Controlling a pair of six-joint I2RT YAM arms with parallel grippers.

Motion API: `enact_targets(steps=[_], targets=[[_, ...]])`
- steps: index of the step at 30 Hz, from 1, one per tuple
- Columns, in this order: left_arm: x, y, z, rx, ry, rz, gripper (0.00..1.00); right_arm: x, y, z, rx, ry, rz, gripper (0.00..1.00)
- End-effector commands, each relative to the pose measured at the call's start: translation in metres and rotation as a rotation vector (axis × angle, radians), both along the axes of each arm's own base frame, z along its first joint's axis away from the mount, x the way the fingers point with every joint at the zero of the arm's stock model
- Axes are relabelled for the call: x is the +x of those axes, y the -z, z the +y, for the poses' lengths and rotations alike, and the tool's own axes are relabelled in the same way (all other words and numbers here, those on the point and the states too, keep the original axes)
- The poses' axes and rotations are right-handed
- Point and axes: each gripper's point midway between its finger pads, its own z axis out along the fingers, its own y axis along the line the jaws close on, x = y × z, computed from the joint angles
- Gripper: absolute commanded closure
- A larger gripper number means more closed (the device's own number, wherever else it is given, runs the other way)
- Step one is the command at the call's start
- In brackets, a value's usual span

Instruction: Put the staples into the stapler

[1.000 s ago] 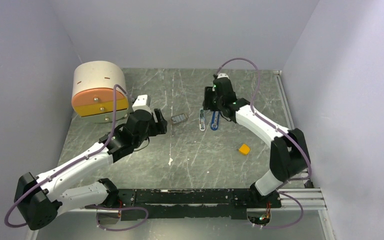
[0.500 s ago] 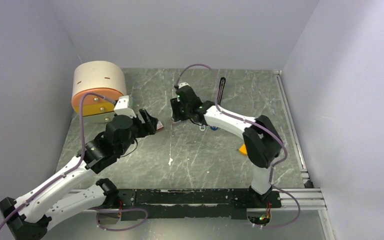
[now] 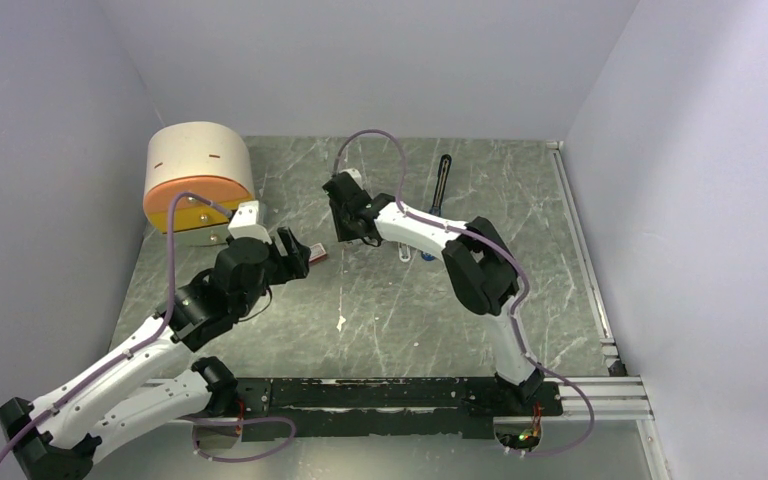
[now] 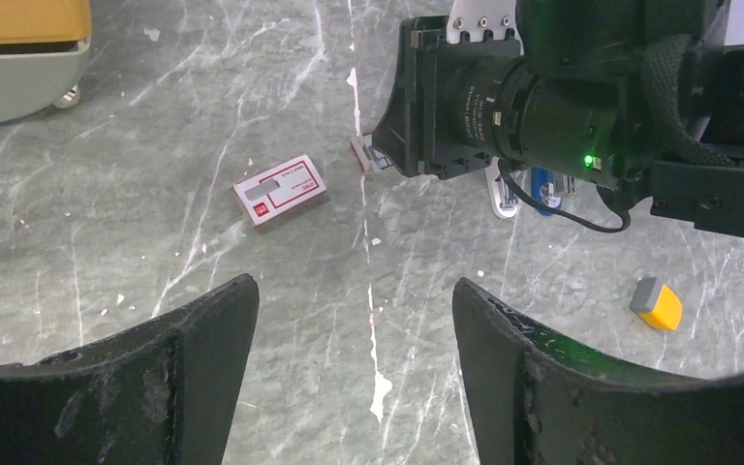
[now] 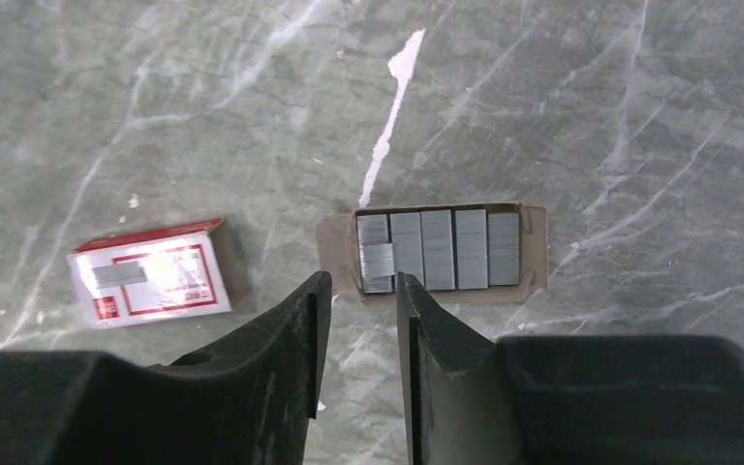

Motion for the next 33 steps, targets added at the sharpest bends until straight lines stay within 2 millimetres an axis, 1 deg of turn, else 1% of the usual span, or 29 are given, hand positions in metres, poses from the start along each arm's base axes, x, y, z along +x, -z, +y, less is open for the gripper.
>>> enact_targets(steps=[1,6,12,19,24,33], targets=[[-0.001,0.009,0.007,0.036,-0.019,0.009,0.22,0.002,0.009,-0.004,-0.048,0.032,0.014,0.66],[-0.001,0.013,0.006,0.039,-0.015,0.016,0.22,0.004,0.019,-0.001,-0.063,0.021,0.032,0.69],[0.000,0.016,0.005,0.046,-0.018,0.021,0.22,0.007,0.028,0.000,-0.090,0.020,0.041,0.65],[0.001,0.020,0.006,0.049,-0.026,0.024,0.21,0.009,0.031,0.000,-0.098,0.022,0.040,0.65],[0.001,0.021,0.006,0.052,-0.026,0.027,0.21,0.007,0.039,-0.001,-0.112,0.021,0.057,0.66],[0.001,0.021,0.005,0.049,-0.024,0.026,0.21,0.005,0.040,-0.001,-0.120,0.018,0.070,0.79]])
